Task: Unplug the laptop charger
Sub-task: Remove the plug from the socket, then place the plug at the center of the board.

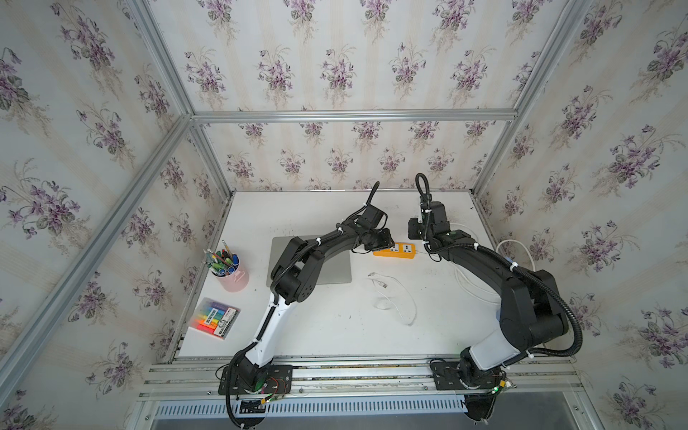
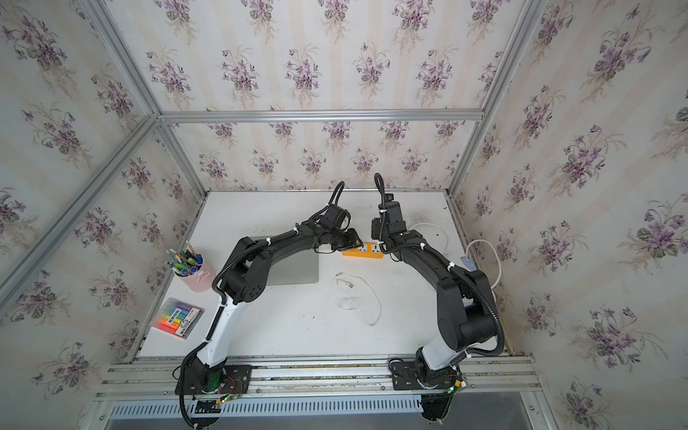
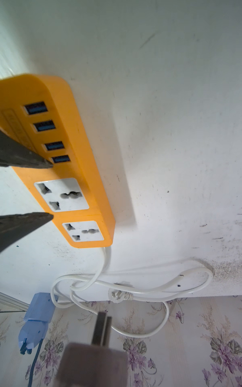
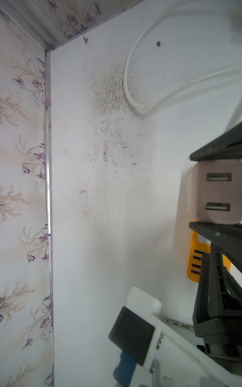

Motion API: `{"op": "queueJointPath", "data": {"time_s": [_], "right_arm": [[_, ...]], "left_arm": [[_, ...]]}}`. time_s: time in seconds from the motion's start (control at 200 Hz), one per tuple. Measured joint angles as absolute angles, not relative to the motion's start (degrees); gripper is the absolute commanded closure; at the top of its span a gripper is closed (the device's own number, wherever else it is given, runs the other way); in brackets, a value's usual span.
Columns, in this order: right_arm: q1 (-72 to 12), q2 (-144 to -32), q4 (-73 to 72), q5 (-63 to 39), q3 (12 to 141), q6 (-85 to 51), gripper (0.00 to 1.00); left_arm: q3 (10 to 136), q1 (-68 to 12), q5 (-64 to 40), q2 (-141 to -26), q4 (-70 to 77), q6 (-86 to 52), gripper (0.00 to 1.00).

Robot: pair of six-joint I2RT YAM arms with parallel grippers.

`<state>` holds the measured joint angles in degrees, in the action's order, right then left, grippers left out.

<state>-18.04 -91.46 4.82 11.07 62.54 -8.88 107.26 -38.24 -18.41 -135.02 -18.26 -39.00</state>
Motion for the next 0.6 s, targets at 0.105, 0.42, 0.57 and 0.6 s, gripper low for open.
{"op": "queueJointPath", "data": {"time_s": [0.105, 0.42, 0.57, 0.6], "right_arm": [[-16.9, -91.5, 5.9, 11.0, 63.1, -8.2, 0.73], [-15.9, -89.6, 20.5, 5.6, 65.3, -6.9, 0.73], [-18.2, -91.0, 28.8, 3.5, 67.9, -7.1, 0.73], [-19.0, -91.7, 30.3, 3.1, 68.8, -7.1, 0.73]], "left_arm": [[107.1, -38.1, -18.0, -134.3, -19.9, -38.4, 0.59], [105.6, -37.9, -16.3, -131.3, -24.8, -37.4, 0.5], [103.0, -37.9, -16.2, -128.6, -24.9, -36.4, 0.46], [102.5, -37.9, -16.1, -127.9, -24.9, -36.4, 0.46]]}}
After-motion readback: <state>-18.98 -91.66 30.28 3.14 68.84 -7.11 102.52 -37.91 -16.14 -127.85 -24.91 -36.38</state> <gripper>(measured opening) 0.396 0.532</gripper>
